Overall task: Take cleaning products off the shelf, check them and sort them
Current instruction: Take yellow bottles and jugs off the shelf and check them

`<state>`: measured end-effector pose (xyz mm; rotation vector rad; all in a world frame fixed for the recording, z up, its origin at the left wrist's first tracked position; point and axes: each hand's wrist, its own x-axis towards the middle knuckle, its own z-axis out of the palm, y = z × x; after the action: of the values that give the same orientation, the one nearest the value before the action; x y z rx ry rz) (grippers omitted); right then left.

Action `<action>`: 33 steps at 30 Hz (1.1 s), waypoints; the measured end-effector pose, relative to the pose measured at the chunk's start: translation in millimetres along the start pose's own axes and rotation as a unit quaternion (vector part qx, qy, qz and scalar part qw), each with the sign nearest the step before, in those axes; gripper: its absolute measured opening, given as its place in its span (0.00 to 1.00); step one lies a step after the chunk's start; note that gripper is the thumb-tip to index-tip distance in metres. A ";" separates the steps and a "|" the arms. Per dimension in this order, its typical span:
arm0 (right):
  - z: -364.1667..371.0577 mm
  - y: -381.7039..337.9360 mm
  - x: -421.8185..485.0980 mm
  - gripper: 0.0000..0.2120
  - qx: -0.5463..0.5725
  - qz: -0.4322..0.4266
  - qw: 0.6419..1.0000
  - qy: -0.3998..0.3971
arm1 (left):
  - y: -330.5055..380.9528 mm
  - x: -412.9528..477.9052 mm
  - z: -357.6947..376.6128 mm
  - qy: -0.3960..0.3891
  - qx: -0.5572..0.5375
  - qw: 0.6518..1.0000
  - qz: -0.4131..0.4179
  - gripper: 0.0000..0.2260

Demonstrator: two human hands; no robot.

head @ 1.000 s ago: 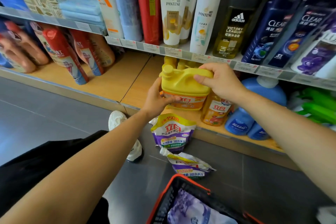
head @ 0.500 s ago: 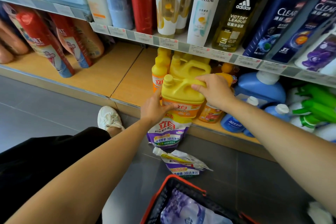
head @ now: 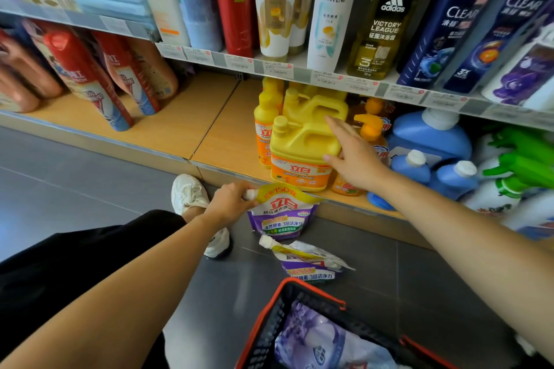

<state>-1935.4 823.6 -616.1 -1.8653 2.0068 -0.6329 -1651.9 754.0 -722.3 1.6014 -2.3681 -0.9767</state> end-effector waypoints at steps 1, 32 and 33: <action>1.8 1.9 -3.7 0.41 0.014 0.000 1.000 -0.001 | 4.1 -1.3 -1.3 0.002 0.009 1.000 0.014 0.13; 54.9 -7.7 -89.1 0.22 -0.103 -0.018 0.970 -0.218 | 35.7 -44.8 -193.1 0.365 0.041 0.930 -0.027 0.12; 54.6 -14.5 -87.1 0.22 -0.097 -0.028 0.973 -0.207 | 35.5 -42.4 -193.1 0.364 0.026 0.930 -0.035 0.11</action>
<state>-1886.8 904.1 -659.9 -1.9699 1.7959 -0.0450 -1577.4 713.8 -540.1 1.6829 -1.8321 -0.2365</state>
